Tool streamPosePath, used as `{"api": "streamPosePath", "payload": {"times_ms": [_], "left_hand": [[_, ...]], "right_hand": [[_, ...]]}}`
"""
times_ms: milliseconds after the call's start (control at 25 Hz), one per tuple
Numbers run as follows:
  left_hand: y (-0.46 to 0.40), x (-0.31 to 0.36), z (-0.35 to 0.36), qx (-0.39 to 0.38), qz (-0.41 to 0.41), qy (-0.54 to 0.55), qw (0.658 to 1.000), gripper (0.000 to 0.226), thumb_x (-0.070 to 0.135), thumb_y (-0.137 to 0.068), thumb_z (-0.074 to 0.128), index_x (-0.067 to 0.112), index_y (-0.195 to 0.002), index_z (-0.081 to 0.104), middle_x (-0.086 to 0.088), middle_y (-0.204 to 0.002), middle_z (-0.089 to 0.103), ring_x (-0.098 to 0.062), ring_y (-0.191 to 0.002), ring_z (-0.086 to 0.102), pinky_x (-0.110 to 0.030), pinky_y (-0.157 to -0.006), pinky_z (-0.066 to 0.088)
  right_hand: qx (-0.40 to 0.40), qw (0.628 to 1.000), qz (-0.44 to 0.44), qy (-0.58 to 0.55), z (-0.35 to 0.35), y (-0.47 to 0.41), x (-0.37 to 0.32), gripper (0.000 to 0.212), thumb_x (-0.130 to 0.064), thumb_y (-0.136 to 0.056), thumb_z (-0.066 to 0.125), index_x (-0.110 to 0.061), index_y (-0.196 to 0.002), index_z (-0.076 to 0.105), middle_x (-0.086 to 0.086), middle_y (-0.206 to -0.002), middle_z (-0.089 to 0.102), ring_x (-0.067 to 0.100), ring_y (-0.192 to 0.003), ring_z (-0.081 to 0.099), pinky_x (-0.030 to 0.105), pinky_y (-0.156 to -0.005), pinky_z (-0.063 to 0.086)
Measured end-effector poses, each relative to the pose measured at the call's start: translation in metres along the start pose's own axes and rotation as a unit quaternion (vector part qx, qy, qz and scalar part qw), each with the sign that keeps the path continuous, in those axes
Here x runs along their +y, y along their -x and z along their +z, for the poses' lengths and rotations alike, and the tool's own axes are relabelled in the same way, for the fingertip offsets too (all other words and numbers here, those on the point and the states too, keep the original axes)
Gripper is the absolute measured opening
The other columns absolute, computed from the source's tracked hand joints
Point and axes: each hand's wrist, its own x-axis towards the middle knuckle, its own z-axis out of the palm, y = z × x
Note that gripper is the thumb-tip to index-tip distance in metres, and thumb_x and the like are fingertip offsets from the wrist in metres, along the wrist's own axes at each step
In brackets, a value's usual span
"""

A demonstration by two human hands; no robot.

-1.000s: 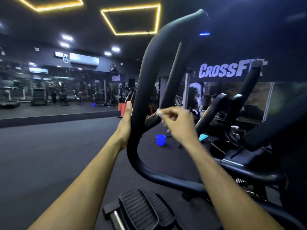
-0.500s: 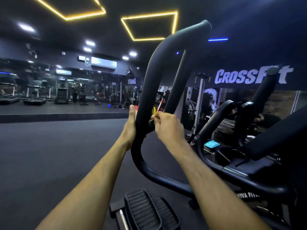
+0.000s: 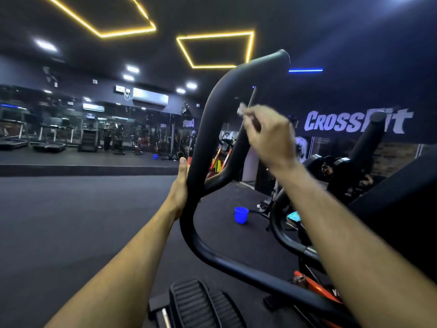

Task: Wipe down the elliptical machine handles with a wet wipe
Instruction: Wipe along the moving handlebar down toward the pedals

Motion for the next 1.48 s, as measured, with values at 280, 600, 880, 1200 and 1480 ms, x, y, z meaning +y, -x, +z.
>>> {"api": "streamPosePath", "payload": {"times_ms": [280,600,880,1200,1480], "left_hand": [[-0.002,-0.002,0.000,0.011,-0.005,0.001,1.000,0.086,0.080,-0.096,0.009,0.024,-0.098,0.075,-0.016,-0.100,0.072,-0.027,-0.087,0.067,-0.041,-0.074,0.055],[0.002,-0.005,0.000,0.017,0.011,-0.001,1.000,0.086,0.077,-0.100,0.010,0.020,-0.106,0.075,-0.019,-0.103,0.076,-0.027,-0.086,0.069,-0.040,-0.072,0.055],[0.013,-0.011,-0.003,-0.005,0.045,0.029,0.999,0.077,0.082,-0.094,0.014,0.036,-0.099,0.076,-0.002,-0.102,0.078,-0.018,-0.098,0.072,-0.044,-0.094,0.054],[0.045,-0.096,-0.010,0.062,0.000,0.042,0.997,0.065,0.082,-0.093,0.020,0.049,-0.110,0.073,0.007,-0.113,0.076,-0.012,-0.109,0.068,-0.042,-0.106,0.045],[0.037,-0.109,0.001,0.153,-0.090,0.097,0.979,0.064,0.059,-0.109,0.030,0.018,-0.096,0.078,-0.001,-0.078,0.075,-0.013,-0.071,0.067,-0.031,-0.073,0.052]], "right_hand": [[-0.125,0.980,0.031,0.155,-0.001,-0.035,0.003,0.023,-0.034,-0.102,0.054,-0.014,-0.102,0.066,0.007,-0.097,0.071,0.036,-0.082,0.070,0.037,-0.066,0.049],[-0.243,0.954,0.170,0.050,0.051,0.102,-0.041,0.021,-0.036,-0.102,0.054,-0.019,-0.103,0.066,0.003,-0.095,0.072,0.035,-0.083,0.069,0.039,-0.066,0.051],[-0.217,0.885,0.320,-0.261,0.063,0.167,-0.060,0.015,-0.028,-0.095,0.069,-0.017,-0.084,0.067,-0.009,-0.063,0.065,0.004,-0.054,0.056,0.031,-0.056,0.049],[-0.071,0.658,0.585,-0.470,0.103,0.176,-0.084,0.014,-0.013,-0.100,0.061,-0.012,-0.088,0.068,0.006,-0.070,0.069,0.015,-0.053,0.055,0.029,-0.046,0.048],[-0.137,0.654,0.609,-0.427,0.123,0.199,-0.091,0.020,-0.015,-0.101,0.058,-0.014,-0.083,0.068,0.002,-0.059,0.060,0.014,-0.047,0.045,0.025,-0.040,0.038]]}}
